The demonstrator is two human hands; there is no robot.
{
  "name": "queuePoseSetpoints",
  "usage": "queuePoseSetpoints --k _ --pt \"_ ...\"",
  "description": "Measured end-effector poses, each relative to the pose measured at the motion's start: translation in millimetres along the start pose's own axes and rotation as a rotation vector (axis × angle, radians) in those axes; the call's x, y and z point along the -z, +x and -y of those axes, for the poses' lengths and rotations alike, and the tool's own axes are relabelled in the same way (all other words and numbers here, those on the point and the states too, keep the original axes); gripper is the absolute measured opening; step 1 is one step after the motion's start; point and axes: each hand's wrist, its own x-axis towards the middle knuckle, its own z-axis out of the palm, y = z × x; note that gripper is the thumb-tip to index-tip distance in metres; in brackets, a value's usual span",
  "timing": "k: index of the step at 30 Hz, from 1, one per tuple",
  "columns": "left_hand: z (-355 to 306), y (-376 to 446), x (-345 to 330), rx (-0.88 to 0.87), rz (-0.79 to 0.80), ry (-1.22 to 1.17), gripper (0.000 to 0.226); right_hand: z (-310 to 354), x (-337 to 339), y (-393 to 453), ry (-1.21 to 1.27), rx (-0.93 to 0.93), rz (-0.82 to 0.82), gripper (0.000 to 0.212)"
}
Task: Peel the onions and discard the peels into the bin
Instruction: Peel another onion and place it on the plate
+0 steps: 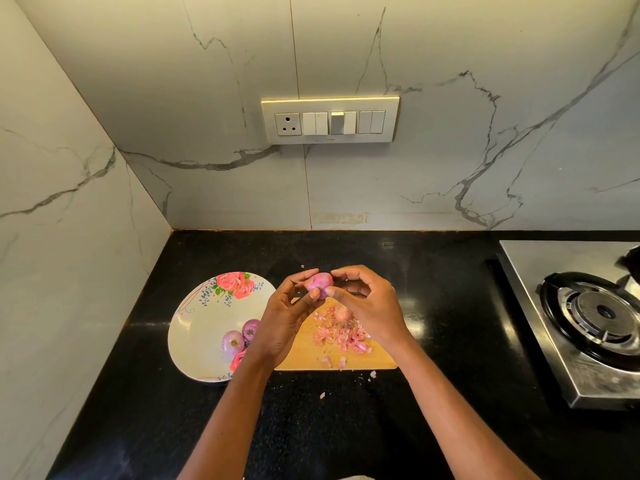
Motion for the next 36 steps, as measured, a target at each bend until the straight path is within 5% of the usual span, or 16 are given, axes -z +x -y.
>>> queuePoseSetpoints --k 9,16,27,36 --pt "-1 -1 4 0.001 0.014 0.002 0.044 -7 2 1 -0.024 0.005 -0.045 0.015" --pt "0 0 5 0.026 0.041 0.025 0.045 -2 4 1 -0.073 -0.004 0.173 0.043" --pt "3 2 9 0.063 0.002 -0.073 0.049 -10 8 1 -0.093 0.073 0.07 0.012" --pt "7 2 10 0.066 -0.014 -0.118 0.047 -17 12 1 -0.333 0.041 0.169 0.009"
